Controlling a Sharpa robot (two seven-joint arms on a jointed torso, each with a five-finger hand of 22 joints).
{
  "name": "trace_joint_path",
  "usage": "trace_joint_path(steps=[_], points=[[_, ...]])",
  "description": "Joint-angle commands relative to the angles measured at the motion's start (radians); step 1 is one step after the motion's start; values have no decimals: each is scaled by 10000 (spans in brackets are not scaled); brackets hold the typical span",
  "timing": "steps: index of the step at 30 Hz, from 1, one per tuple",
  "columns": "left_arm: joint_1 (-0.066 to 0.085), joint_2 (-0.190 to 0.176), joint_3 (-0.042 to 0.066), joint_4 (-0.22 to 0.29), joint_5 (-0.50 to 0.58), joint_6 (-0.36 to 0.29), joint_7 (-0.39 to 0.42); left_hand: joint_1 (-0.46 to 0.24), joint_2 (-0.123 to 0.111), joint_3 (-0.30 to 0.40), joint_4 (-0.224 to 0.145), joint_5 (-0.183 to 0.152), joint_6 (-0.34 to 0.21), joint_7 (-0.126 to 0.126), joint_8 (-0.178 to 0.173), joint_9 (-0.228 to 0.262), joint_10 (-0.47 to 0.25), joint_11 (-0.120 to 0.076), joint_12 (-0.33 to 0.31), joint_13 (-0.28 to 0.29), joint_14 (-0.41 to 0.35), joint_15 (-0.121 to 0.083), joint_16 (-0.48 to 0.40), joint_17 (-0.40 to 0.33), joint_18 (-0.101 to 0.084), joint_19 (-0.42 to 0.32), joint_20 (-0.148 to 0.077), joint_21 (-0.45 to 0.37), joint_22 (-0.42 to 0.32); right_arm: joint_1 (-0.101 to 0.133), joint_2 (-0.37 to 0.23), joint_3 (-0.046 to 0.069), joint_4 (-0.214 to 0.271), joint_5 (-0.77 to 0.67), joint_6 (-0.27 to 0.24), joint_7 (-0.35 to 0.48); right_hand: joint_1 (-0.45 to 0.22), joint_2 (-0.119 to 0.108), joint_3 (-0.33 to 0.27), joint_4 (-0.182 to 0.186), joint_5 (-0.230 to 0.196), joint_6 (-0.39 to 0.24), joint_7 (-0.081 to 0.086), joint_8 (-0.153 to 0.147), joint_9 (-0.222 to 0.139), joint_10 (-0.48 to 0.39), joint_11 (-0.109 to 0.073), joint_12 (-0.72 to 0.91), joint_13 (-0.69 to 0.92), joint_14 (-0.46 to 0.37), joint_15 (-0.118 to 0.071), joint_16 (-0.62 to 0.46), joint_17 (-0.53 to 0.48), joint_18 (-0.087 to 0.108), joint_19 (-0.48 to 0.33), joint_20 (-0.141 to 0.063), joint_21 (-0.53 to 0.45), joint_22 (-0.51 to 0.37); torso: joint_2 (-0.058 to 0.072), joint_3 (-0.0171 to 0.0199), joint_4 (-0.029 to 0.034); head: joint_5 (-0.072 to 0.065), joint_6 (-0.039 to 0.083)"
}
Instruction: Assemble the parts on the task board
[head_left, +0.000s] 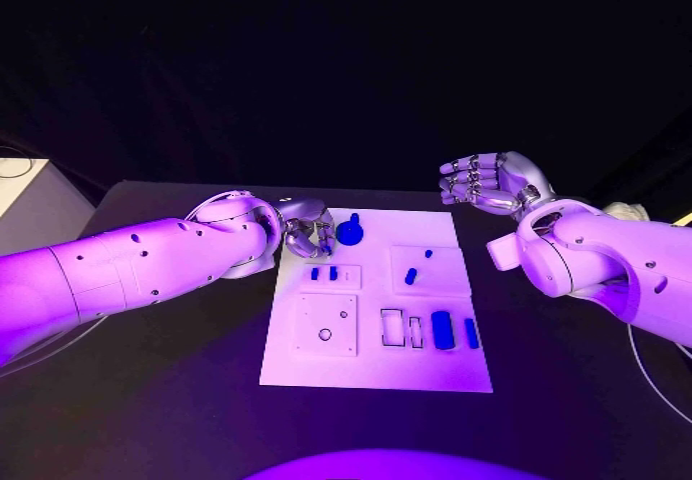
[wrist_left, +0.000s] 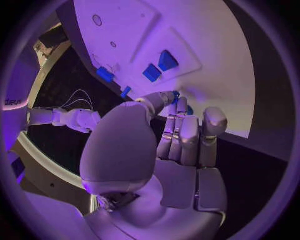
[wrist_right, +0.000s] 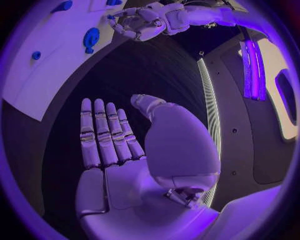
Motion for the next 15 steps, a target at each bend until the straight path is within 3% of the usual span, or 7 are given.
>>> trace_joint_path(steps=[1, 15], points=[[-10, 42, 4, 4, -29, 148, 108, -50, 14, -15, -35, -35, 68, -32, -55, 17, 37, 1, -56, 1, 57, -2, 52, 9, -189, 59, -2, 68, 12, -4, -3, 3, 17, -29, 130, 81, -63, 57, -3, -40, 42, 61, 529, -44, -16, 69, -10, -53, -8, 66, 22, -51, -9, 138, 27, 42, -9, -8, 1, 2, 4, -22, -21], [-23, 88, -11, -37, -88, 525, -49, -44, 34, -15, -48, -36, 98, -43, -61, 22, 74, -9, -83, 7, 44, -11, 40, -29, -187, 55, -8, 63, 5, -4, -12, 3, 19, -29, 129, 82, -63, 57, -3, -40, 42, 61, 529, -44, -16, 69, -10, -53, -8, 66, 22, -51, -9, 138, 27, 42, -9, -8, -4, -1, 7, -31, -44]])
